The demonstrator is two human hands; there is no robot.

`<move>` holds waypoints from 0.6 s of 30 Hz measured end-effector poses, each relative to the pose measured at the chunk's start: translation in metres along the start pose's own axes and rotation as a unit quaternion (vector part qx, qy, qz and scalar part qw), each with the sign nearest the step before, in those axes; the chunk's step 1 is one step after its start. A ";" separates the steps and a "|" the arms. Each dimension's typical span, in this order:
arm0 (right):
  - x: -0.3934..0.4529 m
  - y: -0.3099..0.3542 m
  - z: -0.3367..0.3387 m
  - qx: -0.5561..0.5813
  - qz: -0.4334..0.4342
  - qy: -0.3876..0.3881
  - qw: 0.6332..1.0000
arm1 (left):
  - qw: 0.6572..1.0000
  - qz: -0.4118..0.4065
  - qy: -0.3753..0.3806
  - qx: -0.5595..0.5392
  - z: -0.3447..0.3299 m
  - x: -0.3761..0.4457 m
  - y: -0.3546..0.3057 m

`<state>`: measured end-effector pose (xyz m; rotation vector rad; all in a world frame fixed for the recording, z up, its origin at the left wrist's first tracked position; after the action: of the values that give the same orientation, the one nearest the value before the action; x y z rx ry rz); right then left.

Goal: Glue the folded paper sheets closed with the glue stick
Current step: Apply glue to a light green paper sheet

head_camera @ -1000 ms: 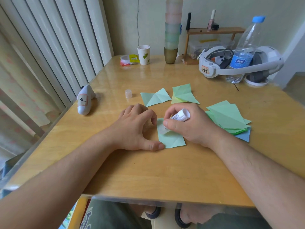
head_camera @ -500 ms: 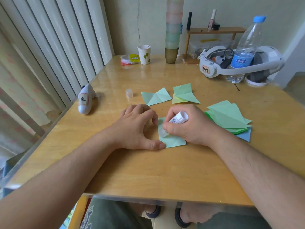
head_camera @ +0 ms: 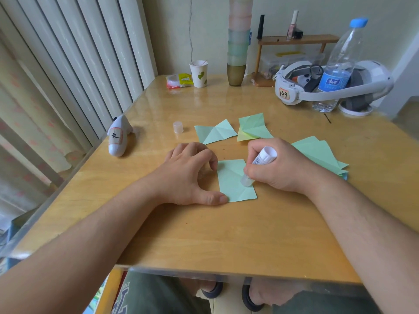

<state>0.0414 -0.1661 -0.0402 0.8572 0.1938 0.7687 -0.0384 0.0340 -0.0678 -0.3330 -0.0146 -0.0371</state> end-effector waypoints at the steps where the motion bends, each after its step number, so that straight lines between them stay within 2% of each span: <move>1: 0.000 -0.001 0.000 0.001 -0.002 -0.001 1.000 | 1.000 0.000 0.000 0.000 0.000 0.000 0.000; 9: 0.003 -0.004 0.005 0.034 -0.010 -0.025 0.999 | 1.000 -0.001 0.000 0.001 0.000 0.000 0.000; 12: 0.004 -0.002 0.012 0.175 0.007 -0.076 0.982 | 1.000 -0.002 0.001 0.003 0.000 0.000 0.000; 14: 0.005 0.002 0.011 0.248 0.016 -0.081 0.965 | 1.000 -0.001 -0.001 0.003 0.000 0.000 0.000; 16: 0.005 0.006 0.002 0.244 0.028 -0.066 0.967 | 1.000 0.001 -0.004 0.000 0.000 0.000 0.000; 18: 0.004 0.011 -0.011 0.190 0.038 -0.038 0.980 | 1.000 0.001 -0.004 -0.001 0.000 0.000 0.000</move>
<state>0.0336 -0.1520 -0.0382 1.2607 0.2453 0.7810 -0.0382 0.0337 -0.0676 -0.3360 -0.0219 -0.0330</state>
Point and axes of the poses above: each hand's wrist, its own x-axis towards the middle knuckle, its own z-axis out of the back of the hand, y = z × x, the point moved 5 cm from there along x, towards the middle knuckle, and after that the axes turned 4 degrees about z, right-handed, at the moved point
